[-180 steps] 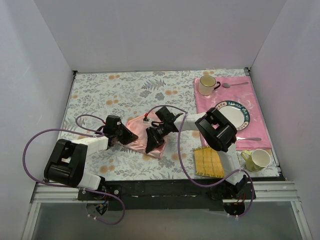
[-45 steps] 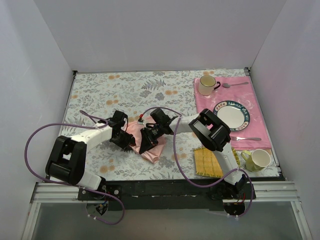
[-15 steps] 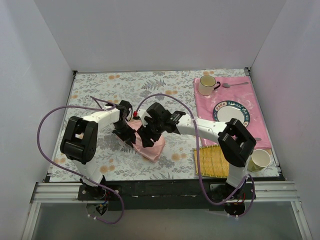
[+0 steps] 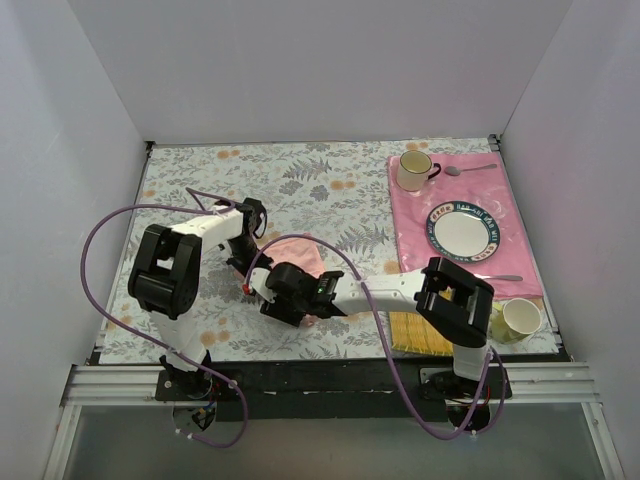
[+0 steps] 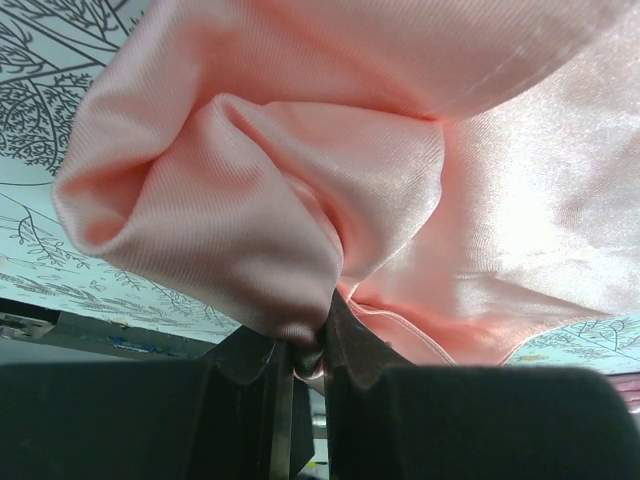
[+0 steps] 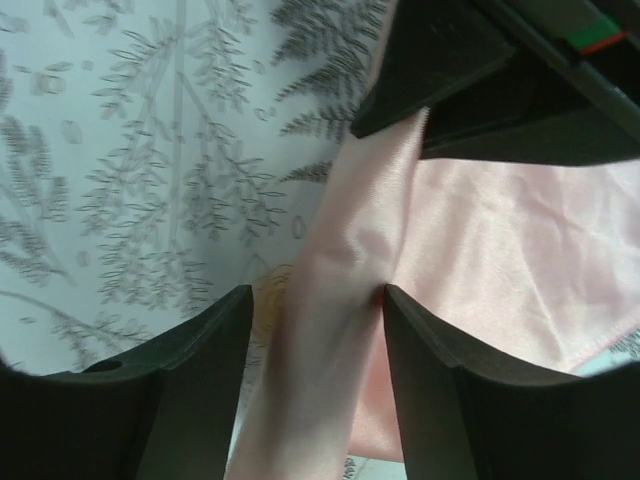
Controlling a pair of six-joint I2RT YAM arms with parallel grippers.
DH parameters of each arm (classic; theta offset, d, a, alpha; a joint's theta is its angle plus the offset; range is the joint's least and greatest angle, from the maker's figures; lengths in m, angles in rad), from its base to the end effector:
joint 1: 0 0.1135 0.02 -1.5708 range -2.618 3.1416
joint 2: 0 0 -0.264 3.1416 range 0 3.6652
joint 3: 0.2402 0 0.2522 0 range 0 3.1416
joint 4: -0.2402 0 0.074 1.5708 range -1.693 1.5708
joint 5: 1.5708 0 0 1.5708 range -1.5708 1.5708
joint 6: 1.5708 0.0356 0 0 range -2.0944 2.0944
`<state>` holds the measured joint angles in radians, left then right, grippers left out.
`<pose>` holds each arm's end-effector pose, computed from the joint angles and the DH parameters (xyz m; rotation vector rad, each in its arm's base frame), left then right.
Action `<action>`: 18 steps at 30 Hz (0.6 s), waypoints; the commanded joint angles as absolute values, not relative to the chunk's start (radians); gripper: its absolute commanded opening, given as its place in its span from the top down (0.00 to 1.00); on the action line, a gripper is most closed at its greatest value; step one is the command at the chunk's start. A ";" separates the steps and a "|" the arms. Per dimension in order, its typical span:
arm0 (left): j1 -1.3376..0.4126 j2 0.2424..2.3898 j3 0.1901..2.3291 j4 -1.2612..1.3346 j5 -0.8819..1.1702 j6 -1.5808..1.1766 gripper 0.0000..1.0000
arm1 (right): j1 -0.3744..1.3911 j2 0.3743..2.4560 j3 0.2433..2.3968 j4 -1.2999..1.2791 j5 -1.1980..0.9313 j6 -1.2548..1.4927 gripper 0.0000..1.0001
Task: Fold the napkin, place the utensils inside, and roll it up
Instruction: Roll the napkin with the utensil
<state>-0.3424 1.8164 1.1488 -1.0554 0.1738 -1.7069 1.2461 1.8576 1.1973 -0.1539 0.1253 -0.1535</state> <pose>0.2778 -0.1056 0.1572 1.8523 -2.2494 -0.0580 0.1318 0.3777 0.1844 -1.5050 1.8807 0.3681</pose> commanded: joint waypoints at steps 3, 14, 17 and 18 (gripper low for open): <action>-0.354 1.875 1.129 -1.068 0.249 -1.718 1.00 | 1.247 1.917 1.212 -0.127 0.299 -0.167 0.43; -0.356 1.876 1.172 -1.062 0.172 -1.695 1.00 | 1.232 1.956 1.204 -0.140 0.120 -0.138 0.97; -0.351 1.855 1.138 -1.010 0.175 -1.690 1.00 | 1.215 1.953 1.192 -0.141 0.034 -0.103 0.99; -0.351 1.847 1.132 -0.997 0.182 -1.686 1.00 | 1.206 1.954 1.192 -0.143 0.009 -0.094 0.99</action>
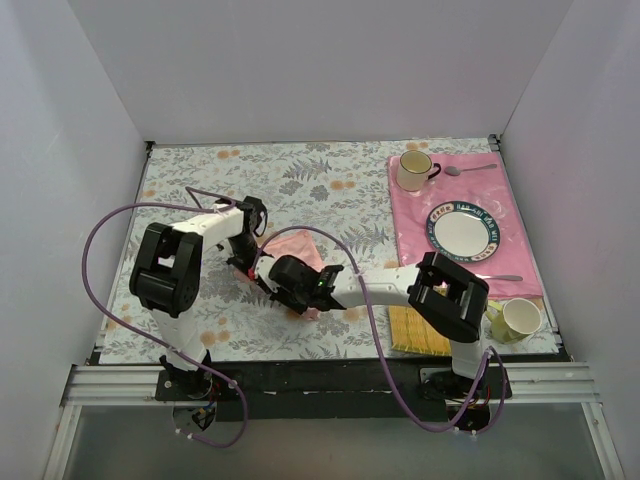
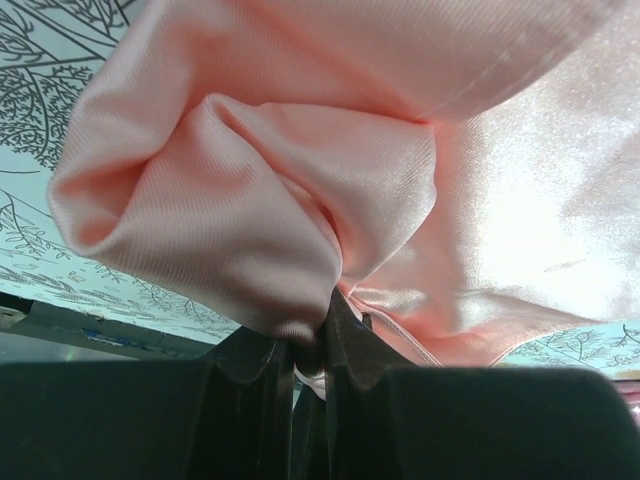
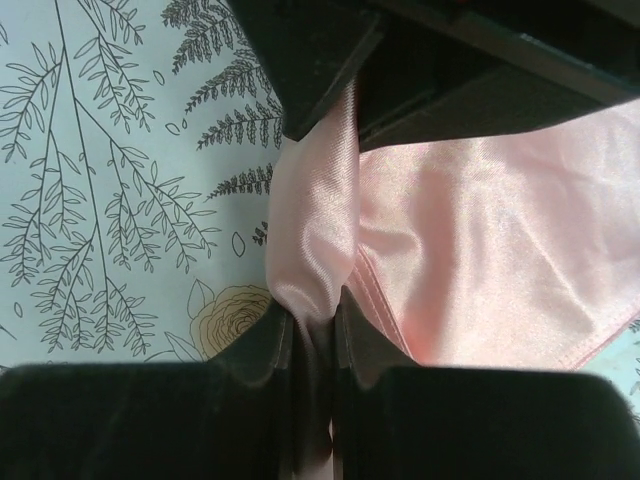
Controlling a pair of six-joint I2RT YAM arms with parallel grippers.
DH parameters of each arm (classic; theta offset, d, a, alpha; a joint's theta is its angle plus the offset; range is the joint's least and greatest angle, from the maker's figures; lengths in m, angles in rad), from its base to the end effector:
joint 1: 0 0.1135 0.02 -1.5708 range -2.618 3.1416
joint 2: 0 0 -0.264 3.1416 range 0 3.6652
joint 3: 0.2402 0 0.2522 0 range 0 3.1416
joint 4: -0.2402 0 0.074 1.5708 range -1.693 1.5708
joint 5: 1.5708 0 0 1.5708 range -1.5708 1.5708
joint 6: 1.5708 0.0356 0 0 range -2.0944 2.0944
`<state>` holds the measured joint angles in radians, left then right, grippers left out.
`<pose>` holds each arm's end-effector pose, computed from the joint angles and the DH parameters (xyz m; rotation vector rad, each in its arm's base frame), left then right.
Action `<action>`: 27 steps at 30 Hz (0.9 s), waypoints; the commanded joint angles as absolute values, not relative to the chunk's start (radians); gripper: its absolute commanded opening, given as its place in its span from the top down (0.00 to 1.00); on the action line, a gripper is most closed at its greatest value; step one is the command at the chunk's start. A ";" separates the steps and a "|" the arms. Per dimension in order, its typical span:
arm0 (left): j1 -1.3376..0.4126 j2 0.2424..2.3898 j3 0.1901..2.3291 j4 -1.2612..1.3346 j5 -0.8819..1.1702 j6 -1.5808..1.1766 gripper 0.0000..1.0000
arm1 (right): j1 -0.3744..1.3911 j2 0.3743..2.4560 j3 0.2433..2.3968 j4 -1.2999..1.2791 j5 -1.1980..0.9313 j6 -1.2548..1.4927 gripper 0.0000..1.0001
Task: Fold the napkin, place the utensils inside, and roll it up
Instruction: Roll the napkin with the utensil
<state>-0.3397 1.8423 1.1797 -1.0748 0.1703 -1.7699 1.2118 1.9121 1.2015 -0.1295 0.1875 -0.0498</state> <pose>0.2834 -0.1066 0.1569 1.9240 -2.1839 -0.0888 0.1488 0.3777 0.1668 -1.3537 2.0008 0.3171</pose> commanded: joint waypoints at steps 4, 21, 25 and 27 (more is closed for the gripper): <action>-0.345 1.807 1.123 -0.908 0.180 -1.649 0.76 | 1.181 1.971 1.186 -0.156 -0.099 -0.032 0.99; -0.183 1.729 1.330 -0.908 0.120 -1.506 0.35 | 1.040 2.002 1.138 -0.138 -0.411 0.103 0.99; -0.172 1.683 1.351 -0.925 0.071 -1.525 0.30 | 1.014 2.026 1.164 -0.149 -0.465 0.126 0.99; -0.172 1.655 1.359 -0.937 0.025 -1.549 0.29 | 1.002 2.049 1.180 -0.150 -0.501 0.136 0.99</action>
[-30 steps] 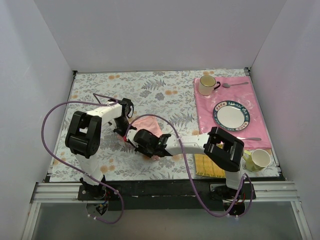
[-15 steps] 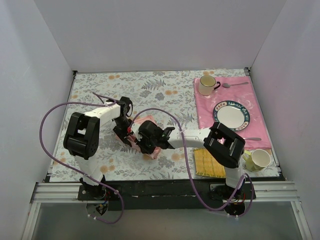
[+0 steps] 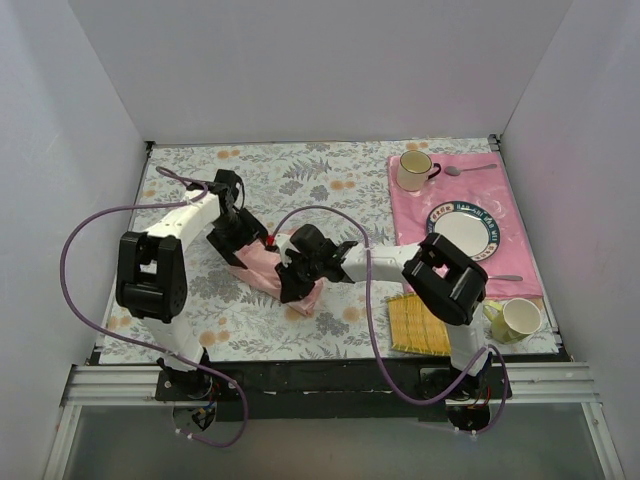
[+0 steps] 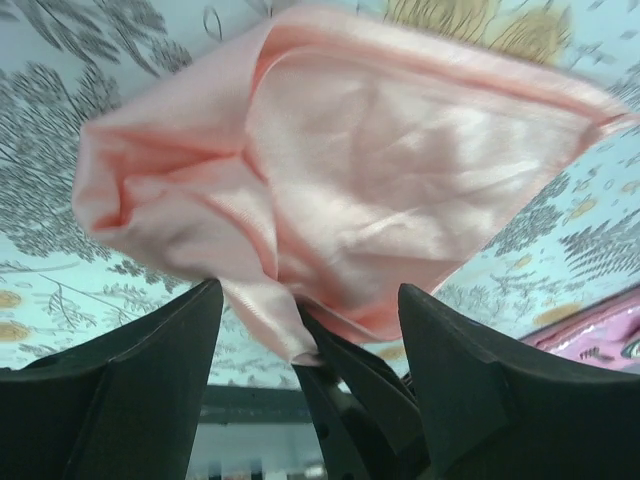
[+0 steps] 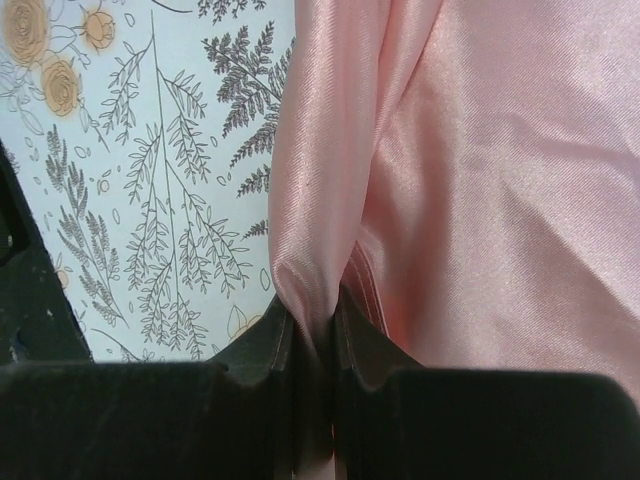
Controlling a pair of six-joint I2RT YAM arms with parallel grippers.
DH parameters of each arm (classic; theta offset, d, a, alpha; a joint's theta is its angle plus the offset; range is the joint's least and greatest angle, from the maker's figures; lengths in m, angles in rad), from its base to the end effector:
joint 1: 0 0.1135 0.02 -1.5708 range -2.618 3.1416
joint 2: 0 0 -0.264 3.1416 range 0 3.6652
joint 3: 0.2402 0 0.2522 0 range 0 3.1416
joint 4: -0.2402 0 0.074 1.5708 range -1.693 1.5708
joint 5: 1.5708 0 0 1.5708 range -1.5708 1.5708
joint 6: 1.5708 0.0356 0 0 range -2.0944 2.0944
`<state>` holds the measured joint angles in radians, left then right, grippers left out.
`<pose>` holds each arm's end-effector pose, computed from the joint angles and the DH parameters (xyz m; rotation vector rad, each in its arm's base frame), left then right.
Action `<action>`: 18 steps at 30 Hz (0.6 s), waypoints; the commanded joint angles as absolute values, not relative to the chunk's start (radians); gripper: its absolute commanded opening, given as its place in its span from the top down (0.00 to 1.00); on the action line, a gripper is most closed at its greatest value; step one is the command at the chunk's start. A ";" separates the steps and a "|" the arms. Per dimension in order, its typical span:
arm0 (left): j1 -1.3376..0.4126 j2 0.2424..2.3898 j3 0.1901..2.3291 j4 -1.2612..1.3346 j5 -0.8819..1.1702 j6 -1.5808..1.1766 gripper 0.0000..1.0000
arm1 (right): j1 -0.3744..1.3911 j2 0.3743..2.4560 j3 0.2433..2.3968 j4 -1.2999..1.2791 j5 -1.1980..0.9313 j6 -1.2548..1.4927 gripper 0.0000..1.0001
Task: Fold the napkin, place the utensils inside, and roll it up
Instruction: Roll the napkin with the utensil
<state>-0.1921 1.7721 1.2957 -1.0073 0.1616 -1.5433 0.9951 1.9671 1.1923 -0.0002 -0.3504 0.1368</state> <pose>0.3204 -0.0681 0.2044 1.9073 -2.3973 0.2622 0.2161 0.3553 0.1534 -1.2044 2.1869 0.9331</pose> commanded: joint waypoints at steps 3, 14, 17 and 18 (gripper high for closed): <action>-0.170 1.603 1.367 -0.968 -0.049 -1.586 0.29 | 0.973 2.091 1.195 -0.141 -0.581 0.175 0.99; -0.175 1.229 1.085 -0.904 0.107 -1.621 0.40 | 0.845 2.236 1.256 -0.140 -0.894 0.343 0.99; -0.179 1.143 0.936 -0.859 0.185 -1.663 0.36 | 0.825 2.250 1.235 -0.056 -0.960 0.438 0.99; -0.181 1.085 0.898 -0.803 0.214 -1.672 0.35 | 0.821 2.249 1.221 -0.022 -0.974 0.474 0.99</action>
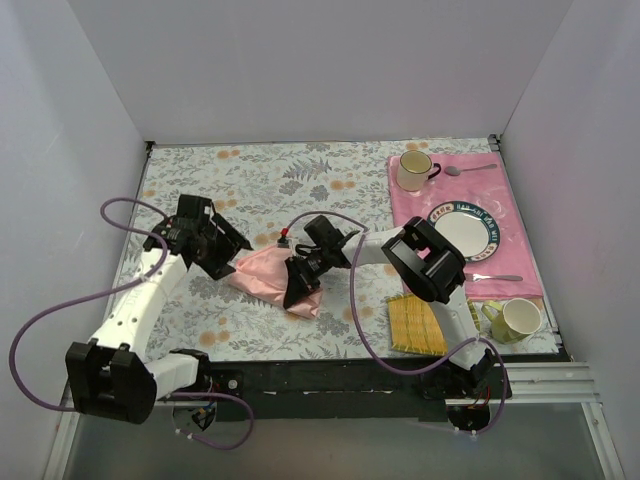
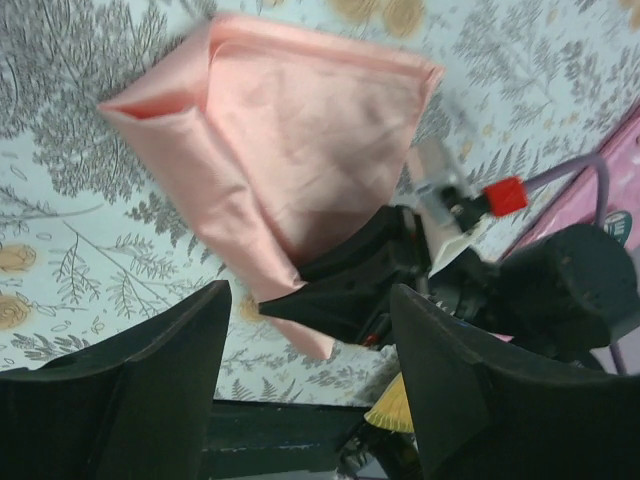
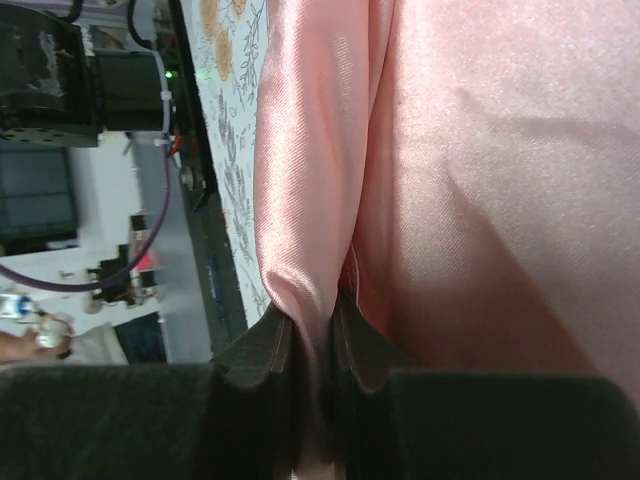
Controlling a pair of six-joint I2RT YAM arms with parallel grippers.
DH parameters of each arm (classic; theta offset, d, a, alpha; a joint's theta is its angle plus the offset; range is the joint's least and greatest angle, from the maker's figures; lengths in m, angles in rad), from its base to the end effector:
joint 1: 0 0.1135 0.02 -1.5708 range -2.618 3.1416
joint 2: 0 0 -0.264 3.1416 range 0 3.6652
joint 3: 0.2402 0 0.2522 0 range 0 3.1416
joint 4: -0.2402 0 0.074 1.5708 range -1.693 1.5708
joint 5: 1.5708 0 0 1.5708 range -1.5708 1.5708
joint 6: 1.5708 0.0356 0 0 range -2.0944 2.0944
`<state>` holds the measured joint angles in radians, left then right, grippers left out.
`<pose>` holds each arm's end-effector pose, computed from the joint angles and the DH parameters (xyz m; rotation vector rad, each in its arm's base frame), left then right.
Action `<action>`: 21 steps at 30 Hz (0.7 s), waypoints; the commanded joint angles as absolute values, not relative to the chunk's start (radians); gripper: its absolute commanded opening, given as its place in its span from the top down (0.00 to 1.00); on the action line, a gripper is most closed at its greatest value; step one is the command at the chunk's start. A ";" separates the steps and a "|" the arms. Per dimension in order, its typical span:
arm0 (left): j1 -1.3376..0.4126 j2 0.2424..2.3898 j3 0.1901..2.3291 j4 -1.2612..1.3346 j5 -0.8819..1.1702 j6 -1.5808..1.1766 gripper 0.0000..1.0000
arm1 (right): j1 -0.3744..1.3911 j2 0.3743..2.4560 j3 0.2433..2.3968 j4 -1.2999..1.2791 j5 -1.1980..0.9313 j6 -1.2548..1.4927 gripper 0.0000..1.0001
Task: Fold the napkin, place the utensils inside, and roll it up
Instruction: Roll the napkin with the utensil
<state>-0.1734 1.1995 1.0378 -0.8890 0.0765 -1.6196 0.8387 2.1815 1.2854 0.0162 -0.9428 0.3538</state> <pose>0.2261 -0.0424 0.2843 -1.8336 2.1207 -0.6496 0.2672 0.3404 0.1028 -1.0945 2.4257 1.6329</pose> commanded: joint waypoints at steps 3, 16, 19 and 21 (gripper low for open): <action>-0.184 0.993 0.723 -0.653 0.309 -1.741 0.32 | 0.813 2.253 1.178 0.125 -1.014 0.598 0.99; -0.190 0.903 0.411 -0.393 0.293 -1.842 0.28 | 0.804 2.252 1.132 0.443 -1.078 0.916 0.99; -0.195 0.931 0.378 -0.354 0.296 -1.830 0.28 | 0.804 2.253 1.121 0.486 -1.081 0.965 0.99; -0.199 0.954 0.367 -0.344 0.293 -1.819 0.28 | 0.802 2.253 1.118 0.511 -1.081 0.986 0.99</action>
<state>-0.1890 0.9279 0.3927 -0.4156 0.2878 -1.8305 0.8070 2.2311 1.1427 0.4545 -1.1053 0.8677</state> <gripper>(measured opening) 0.721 0.189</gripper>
